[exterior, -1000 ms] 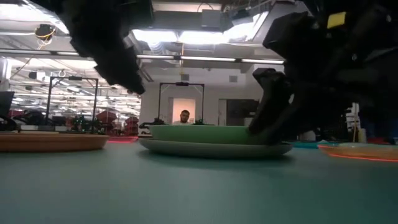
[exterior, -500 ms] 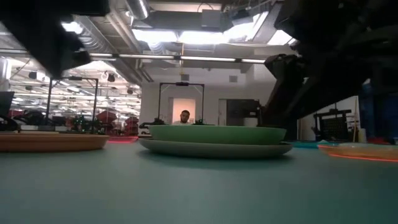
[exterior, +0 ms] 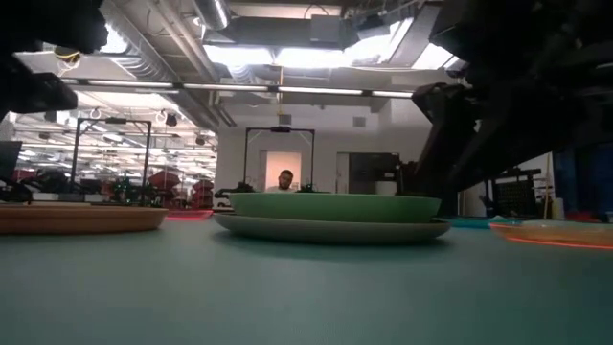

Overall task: Stack plastic plates
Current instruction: Stack the dark blue plate on top of the light green plate

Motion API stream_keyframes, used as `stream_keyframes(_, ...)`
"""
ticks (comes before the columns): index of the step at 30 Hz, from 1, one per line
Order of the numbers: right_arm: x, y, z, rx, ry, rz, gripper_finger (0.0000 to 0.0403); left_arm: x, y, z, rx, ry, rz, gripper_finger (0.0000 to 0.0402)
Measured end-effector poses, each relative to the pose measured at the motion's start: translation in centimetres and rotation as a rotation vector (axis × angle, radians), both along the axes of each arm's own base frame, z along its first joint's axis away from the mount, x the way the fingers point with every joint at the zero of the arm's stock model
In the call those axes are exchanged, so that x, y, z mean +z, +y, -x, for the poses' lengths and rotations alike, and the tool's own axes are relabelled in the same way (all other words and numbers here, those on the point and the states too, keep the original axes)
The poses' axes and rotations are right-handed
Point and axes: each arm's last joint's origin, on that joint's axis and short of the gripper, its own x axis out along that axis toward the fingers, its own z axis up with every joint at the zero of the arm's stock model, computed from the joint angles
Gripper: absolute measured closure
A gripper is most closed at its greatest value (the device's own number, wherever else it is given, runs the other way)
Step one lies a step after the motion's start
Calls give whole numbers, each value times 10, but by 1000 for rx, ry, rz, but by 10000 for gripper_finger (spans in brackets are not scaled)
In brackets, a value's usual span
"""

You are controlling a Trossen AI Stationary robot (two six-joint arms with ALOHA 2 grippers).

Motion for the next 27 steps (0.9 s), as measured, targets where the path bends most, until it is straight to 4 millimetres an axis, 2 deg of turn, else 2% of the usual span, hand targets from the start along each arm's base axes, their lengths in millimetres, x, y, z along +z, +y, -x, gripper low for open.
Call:
stream_keyframes(8, 0, 1, 0, 29, 0, -10, 224, -21, 5, 14, 34, 74, -31, 288)
stream_keyframes(20, -2, 1, 2, 5, 44, -57, 224, -41, 5, 18, 86, 42, 43, 295)
stream_keyframes(27, -2, 19, 12, 40, 30, -33, 224, -48, 6, 20, 101, 43, 73, 326)
